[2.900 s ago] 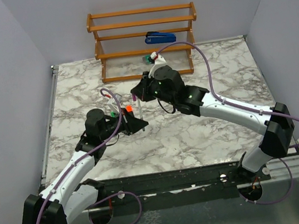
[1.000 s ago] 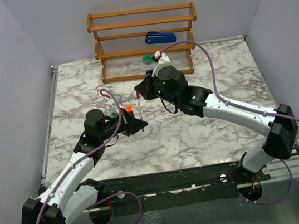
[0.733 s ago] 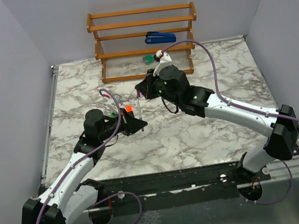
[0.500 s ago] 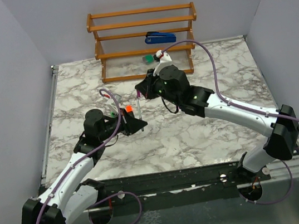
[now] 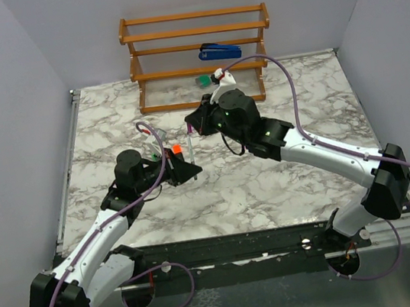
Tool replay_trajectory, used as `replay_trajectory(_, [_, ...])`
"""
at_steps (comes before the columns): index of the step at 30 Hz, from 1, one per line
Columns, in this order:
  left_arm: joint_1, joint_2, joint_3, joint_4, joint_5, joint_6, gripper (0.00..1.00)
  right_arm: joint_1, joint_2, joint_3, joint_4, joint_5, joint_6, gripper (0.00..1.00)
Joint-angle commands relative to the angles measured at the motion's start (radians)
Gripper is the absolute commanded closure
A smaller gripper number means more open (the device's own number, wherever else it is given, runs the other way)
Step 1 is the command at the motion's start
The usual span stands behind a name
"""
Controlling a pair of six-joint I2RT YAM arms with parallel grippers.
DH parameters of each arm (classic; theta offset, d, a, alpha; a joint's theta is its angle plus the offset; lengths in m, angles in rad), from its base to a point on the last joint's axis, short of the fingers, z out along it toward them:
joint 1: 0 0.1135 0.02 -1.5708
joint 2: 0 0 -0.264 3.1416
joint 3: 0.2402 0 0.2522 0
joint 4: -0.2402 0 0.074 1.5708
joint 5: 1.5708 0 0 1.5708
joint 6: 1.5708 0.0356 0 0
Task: Insert the pens into the pen caps
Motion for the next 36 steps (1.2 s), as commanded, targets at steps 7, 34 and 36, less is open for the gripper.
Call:
replay_trajectory(7, [-0.003, -0.018, 0.014, 0.0, 0.0, 0.007, 1.0, 0.004, 0.002, 0.014, 0.036, -0.013, 0.026, 1.0])
replay_trajectory(34, [-0.002, -0.026, 0.018, -0.016, -0.003, 0.015, 1.0, 0.004, -0.013, -0.023, 0.046, -0.026, 0.016, 1.0])
replay_trajectory(36, [-0.002, -0.024, 0.019, -0.015, -0.003, 0.015, 1.0, 0.003, -0.012, -0.027, 0.046, -0.022, 0.013, 1.0])
